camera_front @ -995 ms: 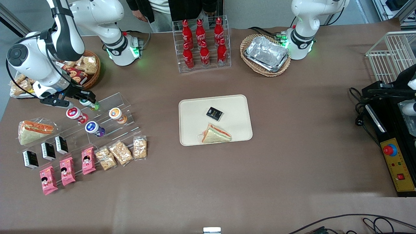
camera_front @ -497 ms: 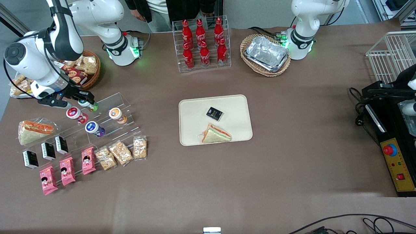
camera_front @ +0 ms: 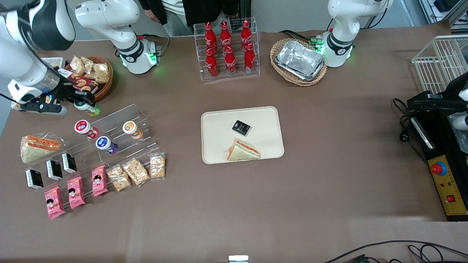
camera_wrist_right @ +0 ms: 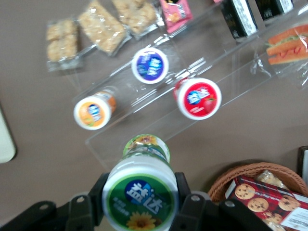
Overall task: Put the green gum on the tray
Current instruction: 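Lift the green gum bottle and carry it over the cream tray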
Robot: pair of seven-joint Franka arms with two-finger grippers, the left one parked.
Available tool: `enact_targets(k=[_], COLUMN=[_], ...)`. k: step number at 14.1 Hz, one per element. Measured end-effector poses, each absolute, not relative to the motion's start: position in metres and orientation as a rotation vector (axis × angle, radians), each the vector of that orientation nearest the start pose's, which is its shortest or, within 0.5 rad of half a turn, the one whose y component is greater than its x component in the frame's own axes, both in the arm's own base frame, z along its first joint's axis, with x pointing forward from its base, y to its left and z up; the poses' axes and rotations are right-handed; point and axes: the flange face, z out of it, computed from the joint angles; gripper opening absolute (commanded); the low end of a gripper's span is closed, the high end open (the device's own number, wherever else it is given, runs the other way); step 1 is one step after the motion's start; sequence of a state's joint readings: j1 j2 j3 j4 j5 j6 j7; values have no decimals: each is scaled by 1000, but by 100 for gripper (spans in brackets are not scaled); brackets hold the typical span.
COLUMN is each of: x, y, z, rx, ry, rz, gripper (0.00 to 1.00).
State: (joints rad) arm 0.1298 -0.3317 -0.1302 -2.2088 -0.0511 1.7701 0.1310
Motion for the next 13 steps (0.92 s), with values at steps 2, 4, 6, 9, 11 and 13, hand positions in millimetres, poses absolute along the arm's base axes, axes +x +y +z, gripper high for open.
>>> enact_targets(k=[2,4,6,9,11,13], x=[443,439,432,420,418,412], y=[30,73,118,182,220,257], z=[524,533,534,521,509,496], rx=[-3179,-3177,-3175,-3161,-3148,-3142], ry=[61,-5,27,129,170,217], rz=[150,121,114,120,80,40], gripper=[25,25,25,21,19,19])
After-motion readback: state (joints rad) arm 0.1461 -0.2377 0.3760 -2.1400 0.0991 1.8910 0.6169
